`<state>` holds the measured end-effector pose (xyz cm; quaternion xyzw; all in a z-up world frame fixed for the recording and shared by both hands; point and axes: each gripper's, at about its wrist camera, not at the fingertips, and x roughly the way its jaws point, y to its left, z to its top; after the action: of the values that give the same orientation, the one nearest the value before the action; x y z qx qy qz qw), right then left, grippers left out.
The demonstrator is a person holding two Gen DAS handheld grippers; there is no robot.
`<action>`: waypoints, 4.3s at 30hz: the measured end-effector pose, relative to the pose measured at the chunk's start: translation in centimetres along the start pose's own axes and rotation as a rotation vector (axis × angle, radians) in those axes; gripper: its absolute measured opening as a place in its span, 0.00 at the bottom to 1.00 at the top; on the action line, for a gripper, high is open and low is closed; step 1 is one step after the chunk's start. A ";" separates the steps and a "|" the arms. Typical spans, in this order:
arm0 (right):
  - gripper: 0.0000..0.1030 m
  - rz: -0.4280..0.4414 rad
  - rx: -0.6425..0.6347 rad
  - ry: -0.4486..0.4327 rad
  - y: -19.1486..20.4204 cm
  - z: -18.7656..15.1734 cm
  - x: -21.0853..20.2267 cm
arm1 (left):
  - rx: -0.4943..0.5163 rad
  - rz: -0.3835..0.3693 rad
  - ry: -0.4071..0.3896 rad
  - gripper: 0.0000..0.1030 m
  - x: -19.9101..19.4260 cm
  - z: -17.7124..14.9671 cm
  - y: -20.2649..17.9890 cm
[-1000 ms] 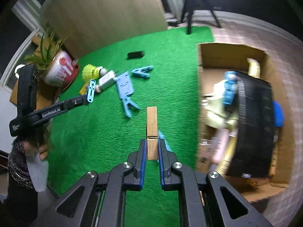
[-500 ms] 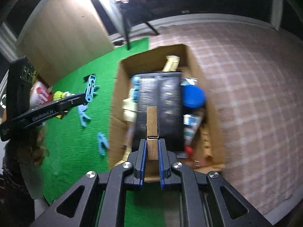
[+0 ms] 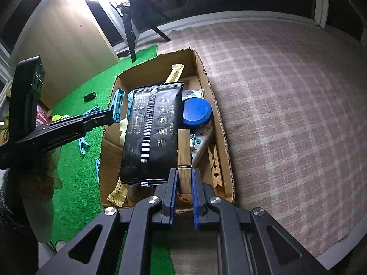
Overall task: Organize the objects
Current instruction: 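Carry both clothespins over the cardboard box and open both tools, then move both open tools back over the mat toward the remaining items, then grasp the white-pink bottle with the left tool while the right grasps a blue clothespin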
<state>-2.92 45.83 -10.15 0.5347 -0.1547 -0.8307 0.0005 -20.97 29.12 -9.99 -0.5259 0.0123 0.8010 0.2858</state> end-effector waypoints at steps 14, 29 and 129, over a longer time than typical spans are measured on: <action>0.63 -0.024 -0.017 -0.097 1.1 0.2 -1.9 | -0.030 0.050 -0.042 0.51 -1.5 -0.3 0.7; 0.63 0.044 -0.131 -0.085 7.4 0.7 -1.0 | -0.142 0.115 -0.062 0.51 -5.3 -3.0 8.0; 0.27 0.139 -0.387 0.109 22.1 3.9 8.6 | -0.337 0.321 -0.063 0.21 -10.4 -11.9 30.5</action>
<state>-13.74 24.32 -10.64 0.5570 -0.0287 -0.8127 0.1689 -22.48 -4.78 -15.04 -0.5321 -0.0473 0.8430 0.0630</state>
